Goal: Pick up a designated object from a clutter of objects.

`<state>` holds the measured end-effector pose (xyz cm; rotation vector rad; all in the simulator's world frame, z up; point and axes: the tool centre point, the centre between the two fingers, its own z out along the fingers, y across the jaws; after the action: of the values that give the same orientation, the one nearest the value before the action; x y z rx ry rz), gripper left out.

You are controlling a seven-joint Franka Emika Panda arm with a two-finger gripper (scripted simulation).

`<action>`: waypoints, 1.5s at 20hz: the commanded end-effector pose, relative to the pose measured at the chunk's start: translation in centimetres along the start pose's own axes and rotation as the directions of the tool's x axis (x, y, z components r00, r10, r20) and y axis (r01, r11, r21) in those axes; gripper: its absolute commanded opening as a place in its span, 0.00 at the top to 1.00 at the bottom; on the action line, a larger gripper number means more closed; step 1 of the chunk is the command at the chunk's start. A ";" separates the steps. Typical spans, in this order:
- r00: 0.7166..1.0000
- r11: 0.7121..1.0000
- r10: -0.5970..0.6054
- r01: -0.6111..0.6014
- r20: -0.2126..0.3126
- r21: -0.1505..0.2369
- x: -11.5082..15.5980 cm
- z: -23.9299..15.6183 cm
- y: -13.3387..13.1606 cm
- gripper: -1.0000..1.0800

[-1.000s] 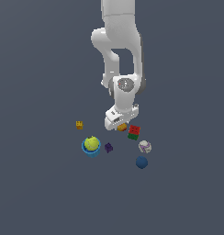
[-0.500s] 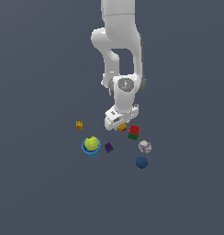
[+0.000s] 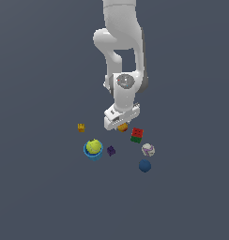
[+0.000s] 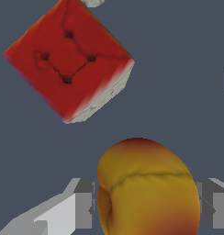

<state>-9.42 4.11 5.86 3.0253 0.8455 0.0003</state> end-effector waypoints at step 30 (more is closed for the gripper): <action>1.000 1.000 0.000 0.000 -0.002 0.003 -8.9 -25.5 12.3 1.00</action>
<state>-10.60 -10.15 29.88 3.0292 0.8466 0.0026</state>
